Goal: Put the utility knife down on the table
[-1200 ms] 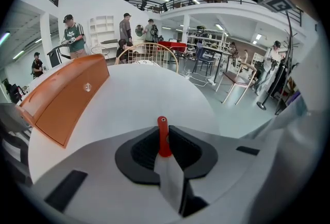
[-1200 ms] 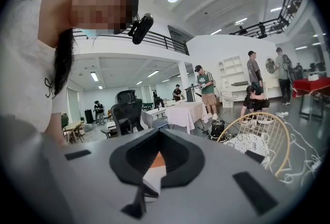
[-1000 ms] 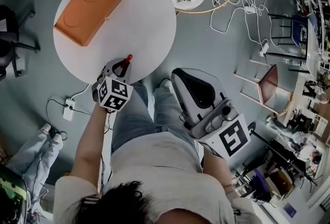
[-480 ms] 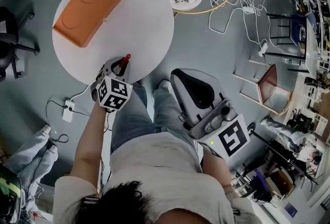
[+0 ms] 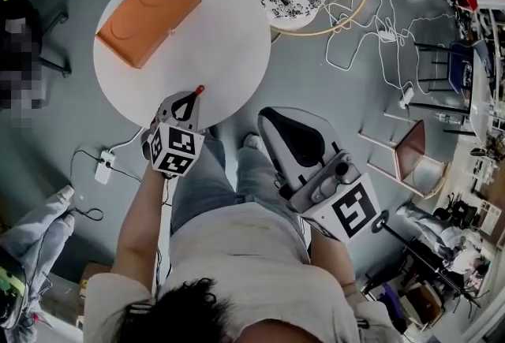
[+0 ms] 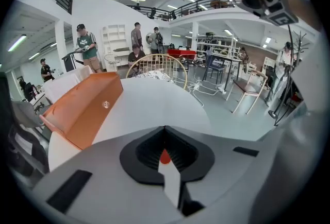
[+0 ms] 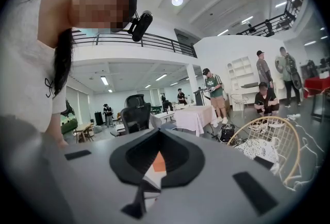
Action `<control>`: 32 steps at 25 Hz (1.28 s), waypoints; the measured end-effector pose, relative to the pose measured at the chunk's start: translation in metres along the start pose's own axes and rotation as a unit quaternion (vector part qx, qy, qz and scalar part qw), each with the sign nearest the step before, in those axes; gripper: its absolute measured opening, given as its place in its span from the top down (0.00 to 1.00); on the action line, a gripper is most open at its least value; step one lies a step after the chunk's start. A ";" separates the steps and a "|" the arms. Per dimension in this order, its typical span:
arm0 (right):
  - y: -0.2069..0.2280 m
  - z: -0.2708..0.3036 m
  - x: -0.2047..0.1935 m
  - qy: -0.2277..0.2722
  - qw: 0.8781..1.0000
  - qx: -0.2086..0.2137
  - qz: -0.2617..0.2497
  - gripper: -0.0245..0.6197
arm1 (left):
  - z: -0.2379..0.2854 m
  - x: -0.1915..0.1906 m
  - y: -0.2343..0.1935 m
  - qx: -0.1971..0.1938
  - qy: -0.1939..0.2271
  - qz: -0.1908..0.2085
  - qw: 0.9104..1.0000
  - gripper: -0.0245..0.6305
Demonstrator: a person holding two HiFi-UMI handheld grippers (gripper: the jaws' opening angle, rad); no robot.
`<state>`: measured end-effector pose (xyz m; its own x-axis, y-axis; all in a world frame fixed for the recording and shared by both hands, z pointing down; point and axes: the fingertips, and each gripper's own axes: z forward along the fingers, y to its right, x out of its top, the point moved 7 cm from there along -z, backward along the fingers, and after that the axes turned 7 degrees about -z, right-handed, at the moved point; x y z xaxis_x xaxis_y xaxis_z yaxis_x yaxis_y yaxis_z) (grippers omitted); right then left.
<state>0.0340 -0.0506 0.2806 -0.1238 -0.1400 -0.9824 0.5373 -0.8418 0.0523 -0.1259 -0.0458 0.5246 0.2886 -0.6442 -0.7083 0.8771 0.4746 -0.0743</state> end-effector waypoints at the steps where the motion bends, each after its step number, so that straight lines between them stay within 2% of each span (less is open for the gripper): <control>1: 0.002 0.000 0.002 0.005 1.000 0.012 -0.001 0.95 | -0.006 0.004 0.002 0.010 0.009 -0.008 1.000 0.95; 5: 0.007 -0.002 0.010 0.031 0.998 0.056 -0.006 0.95 | -0.033 0.025 0.016 0.041 0.055 -0.045 0.997 0.95; 8: 0.007 -0.007 0.012 0.037 0.995 0.092 -0.012 0.95 | -0.061 0.044 0.030 0.060 0.104 -0.078 0.990 0.95; 12: 0.005 -0.012 0.013 0.036 0.990 0.135 -0.014 0.95 | -0.101 0.074 0.050 0.078 0.176 -0.107 0.976 0.95; 19: 0.003 -0.023 0.016 0.047 0.975 0.214 -0.026 0.95 | -0.162 0.123 0.093 0.103 0.292 -0.111 0.944 0.95; 23: 0.002 -0.031 0.019 0.059 0.964 0.257 -0.037 0.95 | -0.186 0.139 0.123 0.121 0.330 -0.112 0.930 0.95; 27: 0.000 -0.040 0.024 0.071 0.953 0.291 -0.048 0.95 | -0.203 0.147 0.149 0.142 0.348 -0.114 0.920 0.95; 32: -0.005 -0.055 0.025 0.078 0.941 0.324 -0.063 0.95 | -0.219 0.150 0.175 0.161 0.377 -0.128 0.903 0.95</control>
<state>0.0736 -0.0212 0.2459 -0.0008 0.0181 -0.9998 -0.1005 -0.9948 -0.0179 -0.0137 0.0721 0.2513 -0.1770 -0.0584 -0.9825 0.9792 0.0902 -0.1818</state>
